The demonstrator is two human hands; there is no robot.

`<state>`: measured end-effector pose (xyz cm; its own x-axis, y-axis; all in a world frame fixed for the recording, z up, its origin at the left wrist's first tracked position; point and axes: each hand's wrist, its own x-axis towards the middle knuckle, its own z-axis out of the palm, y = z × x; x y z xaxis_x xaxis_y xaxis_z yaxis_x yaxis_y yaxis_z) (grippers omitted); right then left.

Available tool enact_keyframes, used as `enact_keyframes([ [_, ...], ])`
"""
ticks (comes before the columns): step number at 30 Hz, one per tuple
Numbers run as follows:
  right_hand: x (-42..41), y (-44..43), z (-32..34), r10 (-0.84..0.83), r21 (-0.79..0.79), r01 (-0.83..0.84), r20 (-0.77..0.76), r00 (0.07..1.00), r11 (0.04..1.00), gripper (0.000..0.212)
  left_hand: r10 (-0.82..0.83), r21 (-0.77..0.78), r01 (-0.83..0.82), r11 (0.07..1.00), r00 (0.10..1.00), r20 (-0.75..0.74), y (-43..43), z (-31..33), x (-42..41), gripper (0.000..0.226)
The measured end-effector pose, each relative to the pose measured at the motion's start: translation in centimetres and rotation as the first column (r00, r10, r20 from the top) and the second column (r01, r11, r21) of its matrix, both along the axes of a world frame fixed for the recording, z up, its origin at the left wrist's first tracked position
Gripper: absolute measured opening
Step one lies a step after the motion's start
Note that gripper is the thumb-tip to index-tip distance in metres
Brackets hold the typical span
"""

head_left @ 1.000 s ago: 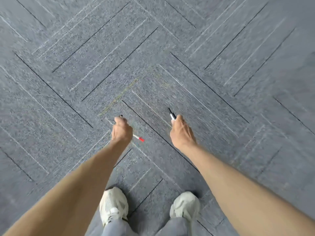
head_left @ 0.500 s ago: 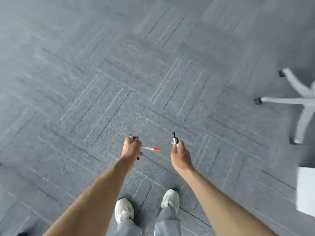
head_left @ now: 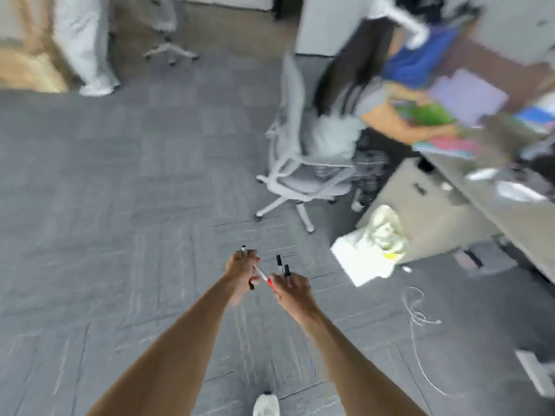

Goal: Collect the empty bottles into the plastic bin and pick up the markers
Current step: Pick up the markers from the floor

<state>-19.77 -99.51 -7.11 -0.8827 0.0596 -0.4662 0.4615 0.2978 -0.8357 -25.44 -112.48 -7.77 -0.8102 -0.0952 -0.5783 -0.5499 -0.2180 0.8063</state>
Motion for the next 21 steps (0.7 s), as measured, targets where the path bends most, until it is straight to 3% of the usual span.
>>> enact_keyframes([
  [3, 0.7, 7.2, 2.9, -0.242, 0.045, 0.250, -0.134, 0.961, 0.967, 0.037, -0.153, 0.108, 0.158, 0.981, 0.987, -0.053, 8.6, 4.1, -0.4, 0.029],
  [8, 3.9, 22.1, 6.3, -0.539, -0.051, 0.540, -0.184, 0.822, 0.840, 0.029, -0.431, 0.056, 0.436, 0.898, 0.898, -0.089, 23.6, 9.1, 0.0, 0.018],
  [13, 6.3, 37.6, 8.8, -0.717, -0.110, 0.717, -0.247, 0.652, 0.689, 0.024, -0.641, -0.090, 0.635, 0.767, 0.750, -0.162, 38.8, 13.2, 0.0, 0.022],
  [16, 7.9, 45.6, 9.4, -0.765, -0.046, 0.789, -0.285, 0.578, 0.613, 0.030, -0.723, -0.175, 0.702, 0.690, 0.660, -0.203, 47.6, 14.2, 0.2, 0.025],
  [21, 11.6, 56.0, 9.7, -0.834, 0.001, 0.877, -0.309, 0.457, 0.480, 0.033, -0.784, -0.186, 0.765, 0.617, 0.577, -0.230, 60.9, 15.2, 2.1, 0.025],
])
